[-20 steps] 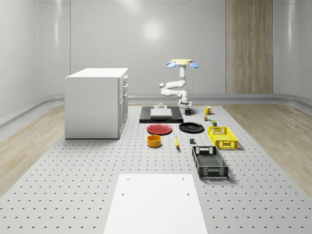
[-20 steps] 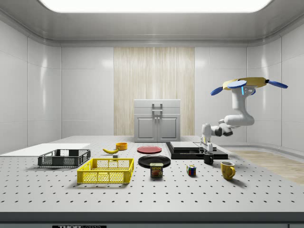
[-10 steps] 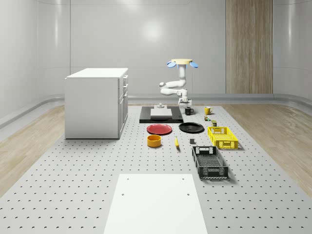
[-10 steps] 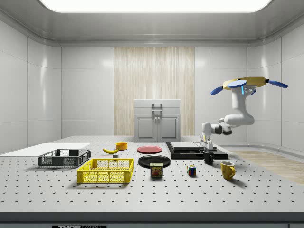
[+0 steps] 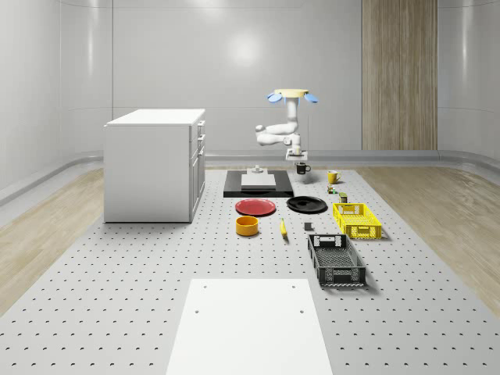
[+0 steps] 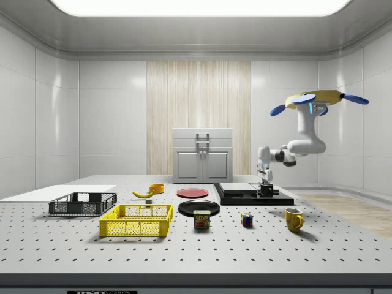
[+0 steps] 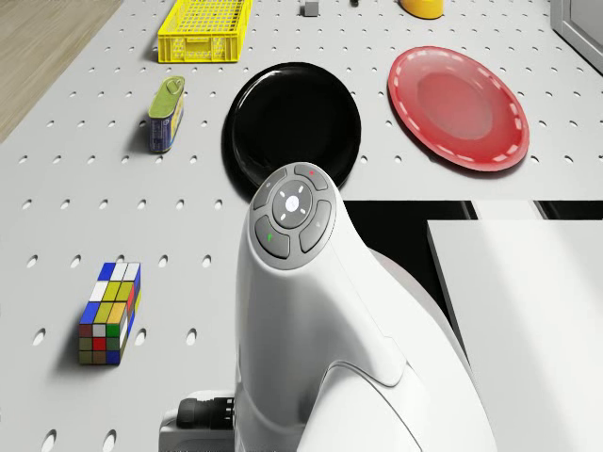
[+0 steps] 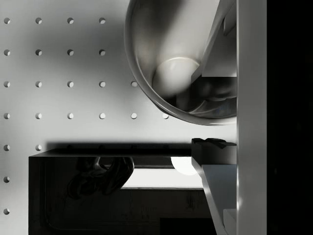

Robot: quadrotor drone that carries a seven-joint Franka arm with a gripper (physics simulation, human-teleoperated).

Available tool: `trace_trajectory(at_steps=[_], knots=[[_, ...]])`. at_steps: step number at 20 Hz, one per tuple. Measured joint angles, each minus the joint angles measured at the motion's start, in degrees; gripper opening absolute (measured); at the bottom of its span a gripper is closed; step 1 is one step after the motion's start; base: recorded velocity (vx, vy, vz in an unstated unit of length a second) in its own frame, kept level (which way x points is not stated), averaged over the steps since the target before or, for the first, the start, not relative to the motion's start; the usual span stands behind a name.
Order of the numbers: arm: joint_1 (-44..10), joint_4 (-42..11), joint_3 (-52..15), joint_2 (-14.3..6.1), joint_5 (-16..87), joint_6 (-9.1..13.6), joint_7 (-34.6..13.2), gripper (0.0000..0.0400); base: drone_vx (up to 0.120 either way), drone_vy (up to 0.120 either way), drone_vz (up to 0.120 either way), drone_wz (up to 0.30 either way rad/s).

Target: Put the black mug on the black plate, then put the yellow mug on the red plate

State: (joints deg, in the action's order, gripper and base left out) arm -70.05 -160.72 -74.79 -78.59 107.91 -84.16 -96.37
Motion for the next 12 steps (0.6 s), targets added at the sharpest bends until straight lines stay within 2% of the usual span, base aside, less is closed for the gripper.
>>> trace_trajectory(at_steps=[2, 12], knots=[[-0.1, 0.0, -0.3, -0.3, -0.4, -0.2, -0.1, 0.0110, 0.120, 0.000, 0.120, 0.000], [-0.5, 0.0, -0.9, -1.8, -1.4, -1.4, -0.5, 0.0110, 0.120, 0.000, 0.000, 0.000]])
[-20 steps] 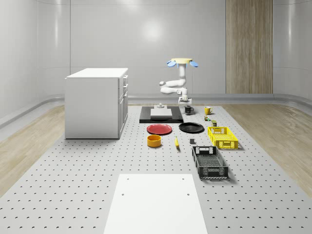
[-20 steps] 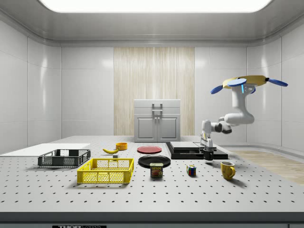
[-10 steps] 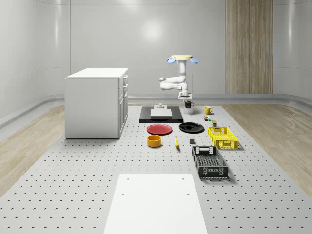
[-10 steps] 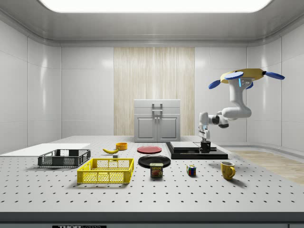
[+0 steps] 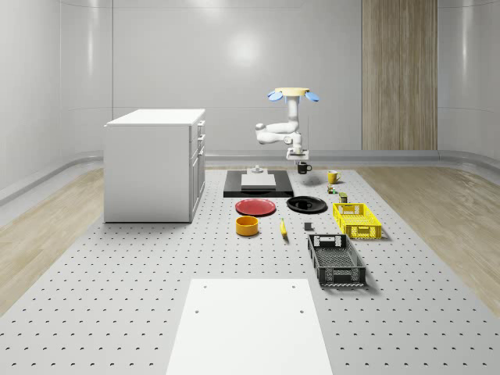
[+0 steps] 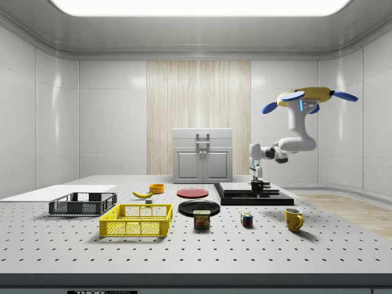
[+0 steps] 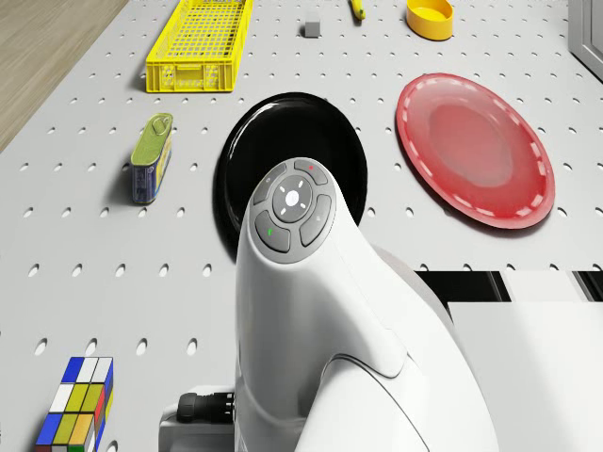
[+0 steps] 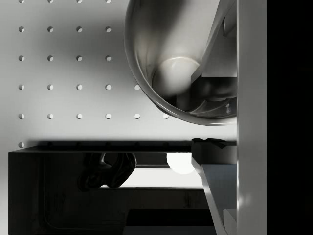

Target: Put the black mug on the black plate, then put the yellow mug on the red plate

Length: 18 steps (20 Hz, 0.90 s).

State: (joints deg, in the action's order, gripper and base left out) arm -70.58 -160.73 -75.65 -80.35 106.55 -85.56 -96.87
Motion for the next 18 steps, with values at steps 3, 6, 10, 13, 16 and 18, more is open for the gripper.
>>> trace_trajectory(at_steps=[3, 6, 10, 13, 16, 18], knots=[[-0.1, 0.0, -0.1, -0.4, -0.2, -0.4, -0.1, 0.0110, 0.120, 0.000, 0.000, 0.000], [-0.2, 0.0, -0.1, -0.8, -0.4, -0.8, -0.2, 0.0110, 0.120, 0.000, 0.000, 0.000], [-0.4, 0.1, -0.2, -1.3, -0.6, -1.2, -0.3, 0.0110, 0.120, 0.000, 0.000, 0.000], [-0.5, 0.1, -0.3, -1.7, -0.8, -1.6, -0.4, 0.0110, 0.120, 0.000, 0.000, 0.000], [-0.6, 0.1, -0.3, -2.1, -1.0, -1.9, -0.5, 0.0110, 0.120, 0.000, 0.000, 0.000], [-0.6, 0.1, -0.3, -2.3, -1.1, -2.1, -0.5, 0.0110, 0.120, 0.000, 0.000, 0.000]])
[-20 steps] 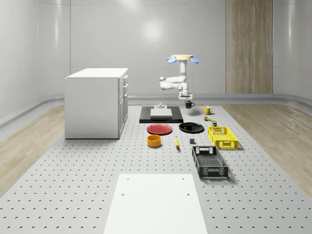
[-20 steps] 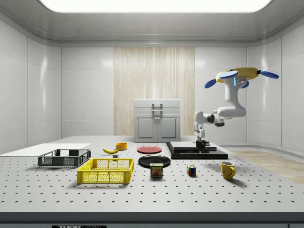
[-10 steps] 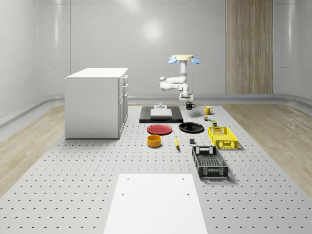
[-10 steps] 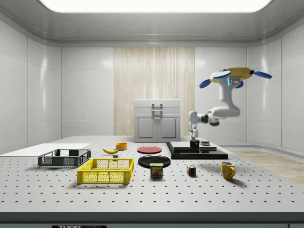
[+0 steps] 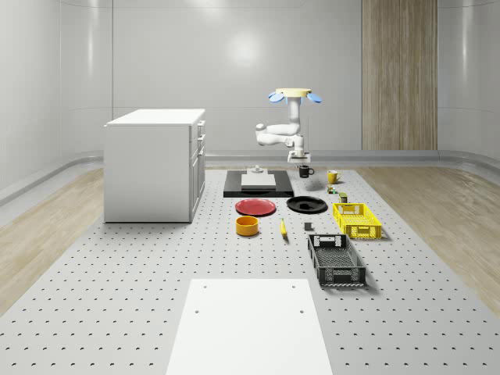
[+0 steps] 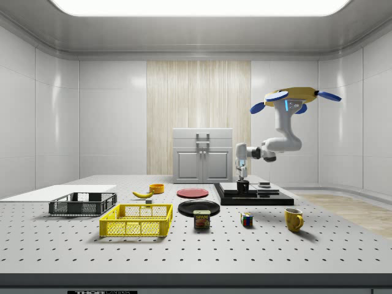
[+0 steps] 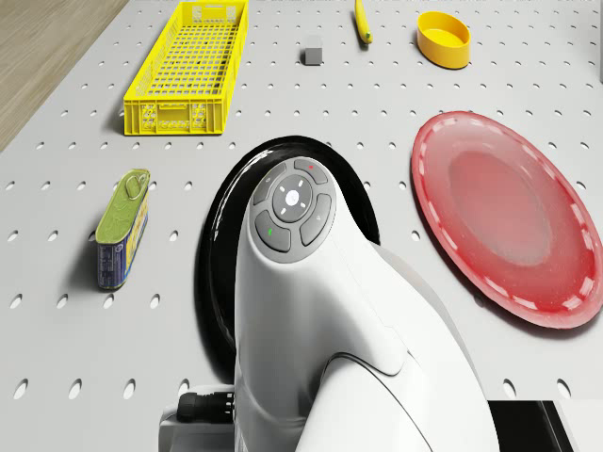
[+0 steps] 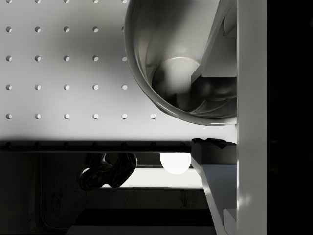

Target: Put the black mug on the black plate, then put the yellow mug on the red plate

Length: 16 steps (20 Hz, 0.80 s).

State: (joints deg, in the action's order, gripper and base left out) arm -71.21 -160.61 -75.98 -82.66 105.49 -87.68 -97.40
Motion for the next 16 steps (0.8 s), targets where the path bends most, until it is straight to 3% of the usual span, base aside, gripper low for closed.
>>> trace_trajectory(at_steps=[3, 16], knots=[[-0.1, 0.0, 0.0, -0.3, -0.1, -0.3, -0.1, 0.0110, 0.120, -0.067, 0.000, 0.000], [-0.4, 0.1, -0.2, -1.7, -0.7, -1.5, -0.4, 0.0110, 0.120, 0.000, 0.000, 0.000]])
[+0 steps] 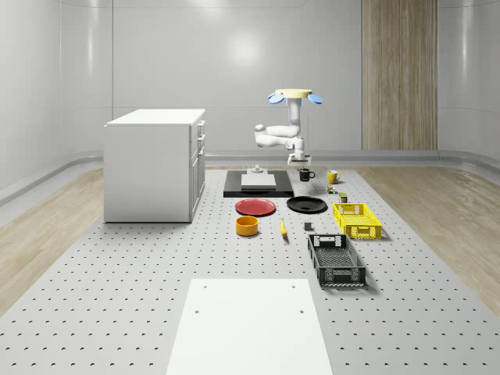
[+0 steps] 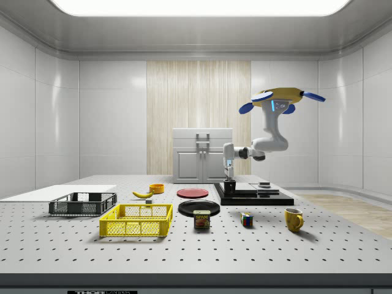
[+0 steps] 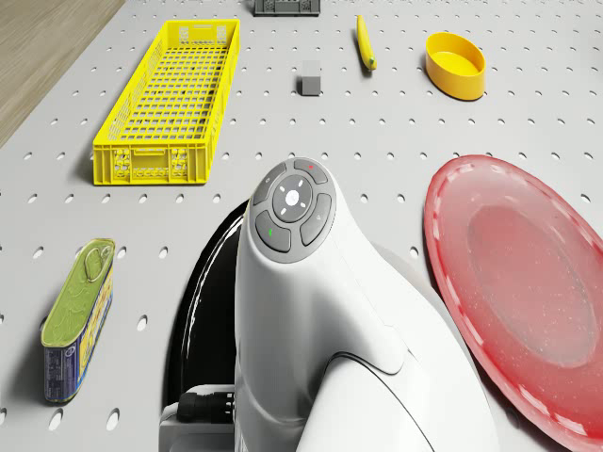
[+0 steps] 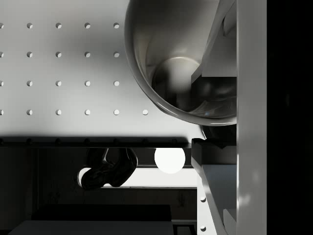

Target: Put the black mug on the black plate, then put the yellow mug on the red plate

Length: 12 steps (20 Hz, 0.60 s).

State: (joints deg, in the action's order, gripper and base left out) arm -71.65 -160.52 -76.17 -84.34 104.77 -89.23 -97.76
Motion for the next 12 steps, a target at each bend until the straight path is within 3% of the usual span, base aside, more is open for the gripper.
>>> trace_trajectory(at_steps=[12], knots=[[-0.3, 0.1, -0.1, -1.0, -0.4, -1.0, -0.2, 0.0110, 0.120, 0.000, 0.000, 0.000]])
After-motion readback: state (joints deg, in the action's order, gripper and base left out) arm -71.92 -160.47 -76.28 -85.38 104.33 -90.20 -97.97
